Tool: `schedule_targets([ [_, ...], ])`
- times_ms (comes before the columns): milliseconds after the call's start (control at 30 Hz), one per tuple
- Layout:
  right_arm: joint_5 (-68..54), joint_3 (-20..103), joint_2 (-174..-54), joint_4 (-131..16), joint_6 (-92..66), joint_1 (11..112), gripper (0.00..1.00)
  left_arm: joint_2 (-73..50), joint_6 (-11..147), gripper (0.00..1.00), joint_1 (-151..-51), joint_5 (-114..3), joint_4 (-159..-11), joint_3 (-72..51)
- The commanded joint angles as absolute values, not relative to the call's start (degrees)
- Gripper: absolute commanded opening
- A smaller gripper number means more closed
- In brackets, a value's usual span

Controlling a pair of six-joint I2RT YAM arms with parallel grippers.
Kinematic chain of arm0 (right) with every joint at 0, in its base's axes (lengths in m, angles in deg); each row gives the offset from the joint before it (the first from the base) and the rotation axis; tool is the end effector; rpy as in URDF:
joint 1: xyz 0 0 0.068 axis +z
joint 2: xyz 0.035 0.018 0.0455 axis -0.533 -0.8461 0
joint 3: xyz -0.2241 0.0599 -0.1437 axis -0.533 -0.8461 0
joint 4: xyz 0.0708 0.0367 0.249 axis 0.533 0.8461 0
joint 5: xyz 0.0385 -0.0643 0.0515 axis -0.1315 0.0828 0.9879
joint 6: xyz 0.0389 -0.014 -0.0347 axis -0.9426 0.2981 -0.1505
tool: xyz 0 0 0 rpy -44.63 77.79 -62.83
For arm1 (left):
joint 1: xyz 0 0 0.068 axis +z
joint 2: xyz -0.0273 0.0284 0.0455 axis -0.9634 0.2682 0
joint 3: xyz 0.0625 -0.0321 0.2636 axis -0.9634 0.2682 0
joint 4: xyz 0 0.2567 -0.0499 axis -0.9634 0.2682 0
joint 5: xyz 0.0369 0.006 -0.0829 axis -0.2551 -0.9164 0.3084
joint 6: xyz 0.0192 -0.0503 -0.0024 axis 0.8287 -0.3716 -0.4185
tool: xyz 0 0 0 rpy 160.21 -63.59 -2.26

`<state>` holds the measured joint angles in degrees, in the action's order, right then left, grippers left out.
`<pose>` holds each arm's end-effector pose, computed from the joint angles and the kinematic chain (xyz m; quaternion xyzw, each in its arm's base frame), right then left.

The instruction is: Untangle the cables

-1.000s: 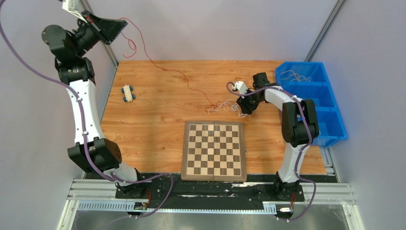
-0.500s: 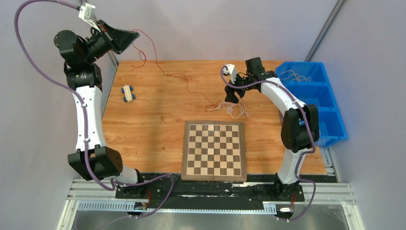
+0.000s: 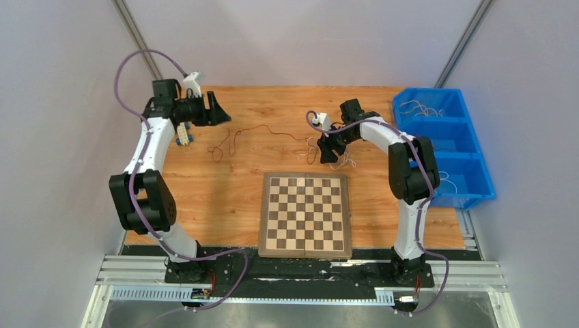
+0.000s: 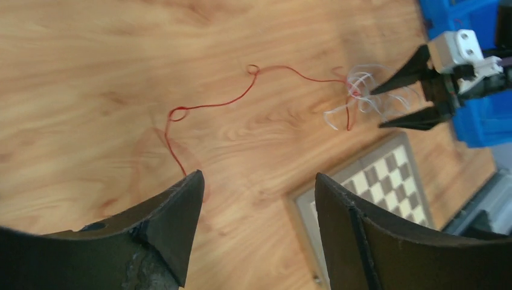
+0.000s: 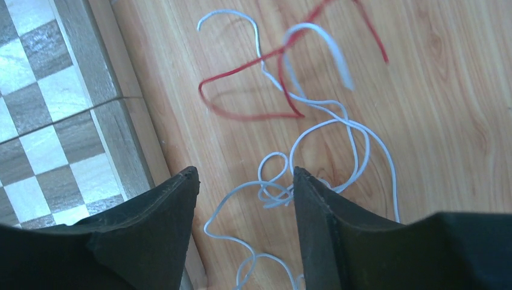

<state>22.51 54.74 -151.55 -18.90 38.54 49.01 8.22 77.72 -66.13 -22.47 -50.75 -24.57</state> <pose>0.4012 0.1435 0.1801 -0.5280 0.7706 0.2606 0.2437 0.3707 0.0303 0.3323 0.0702 0.8604 -0.2997 0.4061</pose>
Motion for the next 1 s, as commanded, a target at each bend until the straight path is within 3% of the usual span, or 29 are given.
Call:
schedule_targets([
  [0,24.7,53.9,-149.1,-19.3,41.0,48.3,0.55,5.3,59.7,0.77,-72.6,-16.4,-72.3,-14.5],
  [100,27.1,53.7,-147.2,-19.3,40.1,47.5,0.53,9.5,56.0,0.79,-79.8,-16.4,-80.6,-13.2],
  [300,27.7,55.3,-145.1,-19.2,36.6,45.5,0.53,24.5,71.5,0.81,-87.3,-20.1,-70.6,-29.9],
  [433,32.6,58.6,-145.9,-19.9,29.9,45.5,0.54,30.4,67.1,0.77,-87.4,-17.0,-70.2,-35.0],
  [567,32.7,63.2,-149.8,-23.8,16.8,47.5,0.59,27.9,60.4,0.78,-87.5,-16.3,-76.3,-29.4],
  [733,28.2,67.1,-155.5,-27.6,11.2,50.5,0.67,23.3,62.2,0.8,-87.1,-20.1,-73.3,-25.8],
  [967,23.8,66.9,-161.5,-28.4,12.4,52.0,0.61,15.7,67.3,0.87,-83.9,-20.3,-69.1,-22.8],
])
